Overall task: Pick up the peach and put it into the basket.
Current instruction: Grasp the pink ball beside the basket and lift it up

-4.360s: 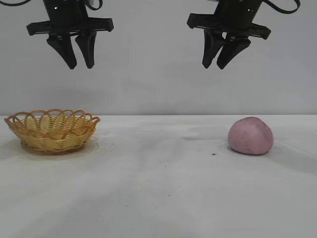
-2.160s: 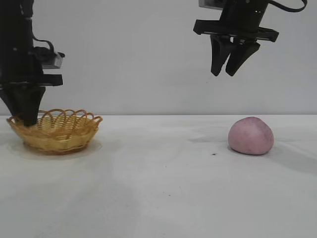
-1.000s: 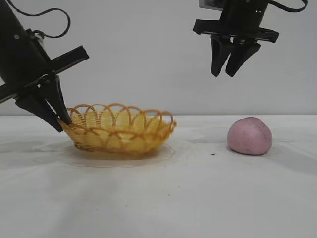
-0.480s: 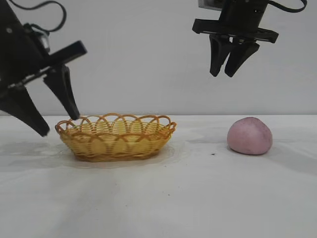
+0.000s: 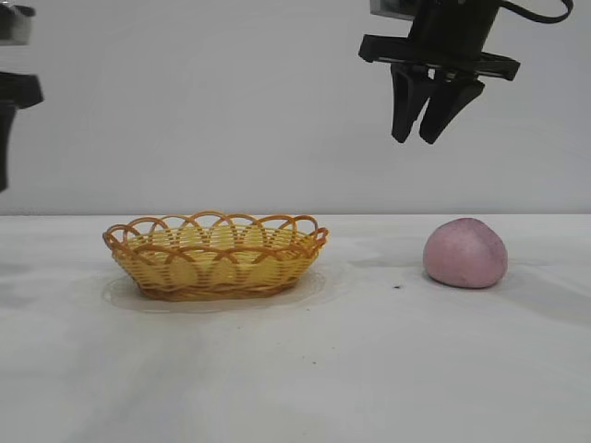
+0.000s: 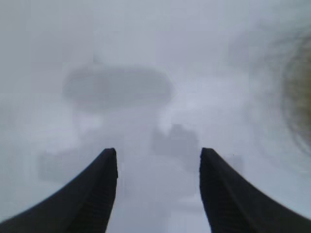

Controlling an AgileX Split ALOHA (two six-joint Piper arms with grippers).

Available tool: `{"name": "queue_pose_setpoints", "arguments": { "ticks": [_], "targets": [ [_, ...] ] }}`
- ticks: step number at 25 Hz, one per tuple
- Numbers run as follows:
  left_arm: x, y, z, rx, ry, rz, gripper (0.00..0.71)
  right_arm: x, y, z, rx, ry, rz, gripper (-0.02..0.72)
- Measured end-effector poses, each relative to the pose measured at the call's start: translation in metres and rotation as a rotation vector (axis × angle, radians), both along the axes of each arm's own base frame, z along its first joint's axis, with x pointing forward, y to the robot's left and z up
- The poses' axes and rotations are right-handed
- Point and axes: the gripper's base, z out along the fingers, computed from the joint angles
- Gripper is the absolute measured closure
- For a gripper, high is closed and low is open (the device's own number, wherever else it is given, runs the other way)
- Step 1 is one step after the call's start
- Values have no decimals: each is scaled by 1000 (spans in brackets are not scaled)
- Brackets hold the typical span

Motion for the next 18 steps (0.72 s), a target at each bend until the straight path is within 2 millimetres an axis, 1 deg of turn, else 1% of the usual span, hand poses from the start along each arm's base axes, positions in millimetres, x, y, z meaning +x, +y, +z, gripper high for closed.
{"name": "queue_pose_setpoints", "arguments": {
  "ticks": [2,4,5,7,8,9,11,14,17,18],
  "targets": [
    [-5,-1,16,-17,-43,13,374,0,0,0,4,1,-1,435],
    [-15,-1,38,-23,-92,21,374,0,0,0,4,1,-1,435],
    [-23,-1,51,-21,-124,21,374,0,0,0,4,2,-1,435],
    [-45,-1,74,-25,-198,23,374,0,0,0,4,4,-1,435],
    [-57,-2,82,-34,-226,28,374,0,0,0,4,4,-1,435],
    [-73,-3,89,-42,-257,31,374,0,0,0,4,5,-1,435],
    [-107,-3,95,-52,-295,37,374,0,0,0,4,5,-1,435],
    [-161,-3,95,-50,-310,46,374,0,0,0,4,5,0,435],
    [-207,-3,93,-30,-293,40,374,-1,1,0,12,7,-2,435],
    [-219,-3,92,-27,-289,33,374,-1,1,0,15,8,-3,435]
  ]
}}
